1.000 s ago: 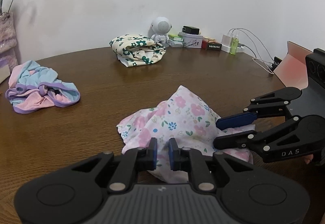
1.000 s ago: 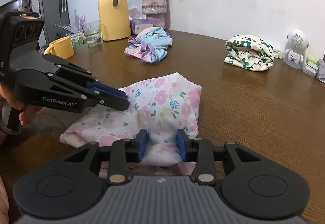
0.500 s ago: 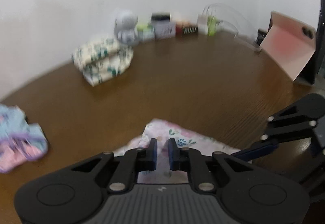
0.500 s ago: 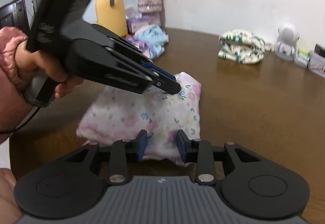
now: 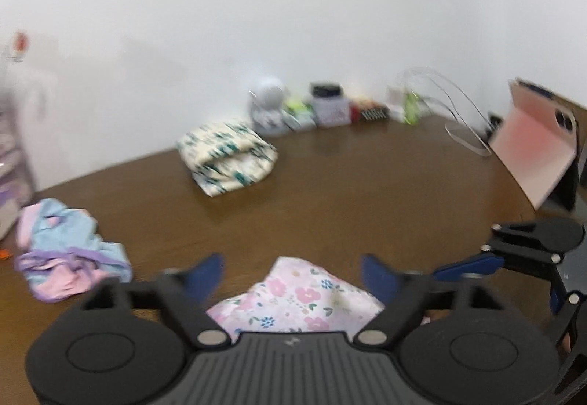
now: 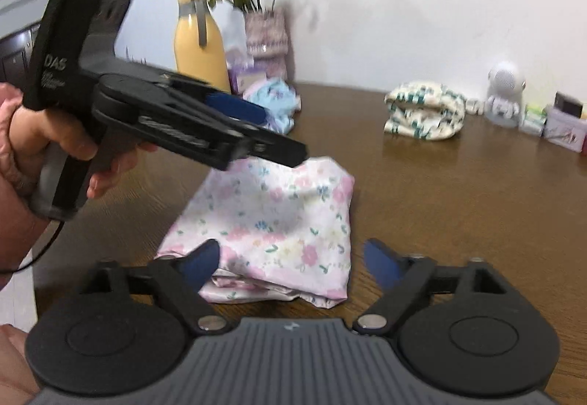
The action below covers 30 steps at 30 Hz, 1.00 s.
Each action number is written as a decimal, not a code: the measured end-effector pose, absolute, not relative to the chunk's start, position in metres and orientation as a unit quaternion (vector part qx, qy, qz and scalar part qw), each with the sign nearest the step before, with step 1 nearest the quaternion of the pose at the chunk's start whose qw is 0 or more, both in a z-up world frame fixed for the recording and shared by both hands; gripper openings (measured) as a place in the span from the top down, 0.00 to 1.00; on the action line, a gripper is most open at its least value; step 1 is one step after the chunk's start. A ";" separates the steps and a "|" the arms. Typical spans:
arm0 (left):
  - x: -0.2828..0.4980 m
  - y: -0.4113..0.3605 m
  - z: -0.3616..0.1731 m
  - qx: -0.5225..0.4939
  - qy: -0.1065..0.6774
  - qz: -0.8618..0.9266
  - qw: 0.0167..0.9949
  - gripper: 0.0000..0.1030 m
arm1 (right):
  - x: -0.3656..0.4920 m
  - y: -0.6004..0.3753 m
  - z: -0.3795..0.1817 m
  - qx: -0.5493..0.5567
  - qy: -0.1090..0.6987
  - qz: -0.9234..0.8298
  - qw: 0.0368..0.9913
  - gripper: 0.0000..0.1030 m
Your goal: Fold clothes
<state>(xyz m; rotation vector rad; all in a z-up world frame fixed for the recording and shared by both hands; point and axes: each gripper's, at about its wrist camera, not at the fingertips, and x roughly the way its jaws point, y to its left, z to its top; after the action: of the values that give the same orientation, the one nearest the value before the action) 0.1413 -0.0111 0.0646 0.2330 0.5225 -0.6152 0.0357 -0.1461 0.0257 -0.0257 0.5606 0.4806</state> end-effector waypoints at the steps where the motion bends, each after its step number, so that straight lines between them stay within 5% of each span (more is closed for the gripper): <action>1: 0.134 -0.009 0.067 0.105 0.248 -0.287 0.919 0.01 | 0.031 -0.149 0.027 -0.010 0.269 0.235 0.934 0.00; 16: 0.037 0.031 0.056 -0.037 0.282 -0.162 0.945 0.00 | -0.018 -0.187 0.028 0.089 0.231 0.128 0.960 0.00; 30: 0.001 0.022 0.066 -0.057 0.288 -0.148 0.944 0.00 | -0.037 -0.189 0.021 0.137 0.270 0.161 0.939 0.00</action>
<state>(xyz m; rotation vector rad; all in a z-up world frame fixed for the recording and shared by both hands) 0.0010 0.0219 0.0662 -0.1158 0.5870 -0.3022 -0.0371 -0.1888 0.0207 0.2800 0.5506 0.3279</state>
